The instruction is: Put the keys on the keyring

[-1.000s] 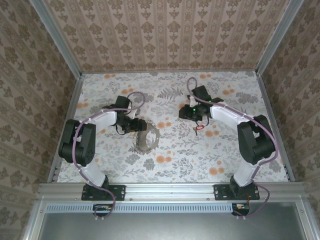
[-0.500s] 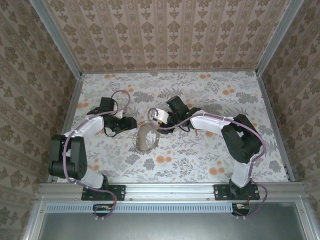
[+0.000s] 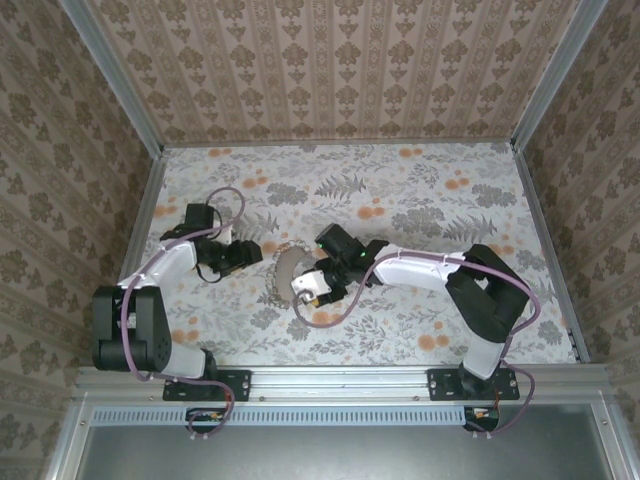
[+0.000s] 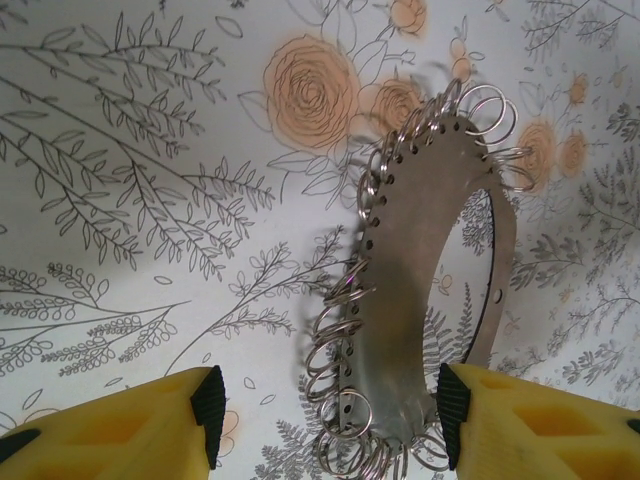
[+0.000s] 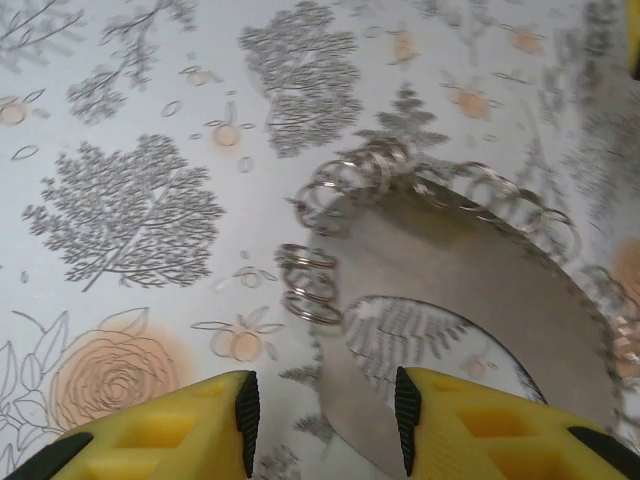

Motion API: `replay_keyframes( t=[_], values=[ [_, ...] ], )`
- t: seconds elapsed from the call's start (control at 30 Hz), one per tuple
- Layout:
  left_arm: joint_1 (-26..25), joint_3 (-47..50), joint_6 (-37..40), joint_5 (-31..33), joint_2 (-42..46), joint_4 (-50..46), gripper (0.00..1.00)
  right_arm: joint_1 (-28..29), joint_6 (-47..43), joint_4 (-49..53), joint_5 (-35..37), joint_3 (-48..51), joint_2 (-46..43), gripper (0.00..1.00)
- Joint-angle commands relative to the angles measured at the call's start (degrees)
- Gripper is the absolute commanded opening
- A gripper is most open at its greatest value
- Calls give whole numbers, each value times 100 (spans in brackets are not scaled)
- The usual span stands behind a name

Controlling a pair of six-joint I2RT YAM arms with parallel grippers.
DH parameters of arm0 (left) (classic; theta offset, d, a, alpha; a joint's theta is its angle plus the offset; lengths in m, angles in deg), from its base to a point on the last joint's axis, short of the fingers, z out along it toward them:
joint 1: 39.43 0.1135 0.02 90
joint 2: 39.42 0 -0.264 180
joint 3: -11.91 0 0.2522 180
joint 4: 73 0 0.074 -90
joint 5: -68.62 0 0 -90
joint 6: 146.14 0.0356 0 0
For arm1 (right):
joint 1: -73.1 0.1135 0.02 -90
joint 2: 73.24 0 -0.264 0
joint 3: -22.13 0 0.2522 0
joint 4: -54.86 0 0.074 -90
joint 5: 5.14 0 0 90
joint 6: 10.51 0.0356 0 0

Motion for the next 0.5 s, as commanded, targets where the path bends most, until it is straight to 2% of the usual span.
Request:
replay_keyframes(
  t=[0.0, 0.07, 0.13, 0.33, 0.4, 0.47],
  values=[
    [27, 76, 46, -5, 149, -73, 61, 82, -656, -428, 316, 287, 153, 43],
    [30, 42, 95, -25, 190, -137, 61, 94, -695, -484, 342, 251, 240, 42],
    [32, 24, 106, -22, 265, -204, 61, 94, -232, -474, 342, 134, 252, 41],
    [30, -97, 277, -96, 584, -158, 61, -237, 4073, 47, -390, -132, -364, 44],
    [33, -282, 278, -98, 485, -165, 61, -234, 5176, 676, -300, -369, -402, 45],
    [32, -476, 260, -140, 333, -224, 61, -240, 6106, 1760, -189, -935, -189, 45]
  ],
)
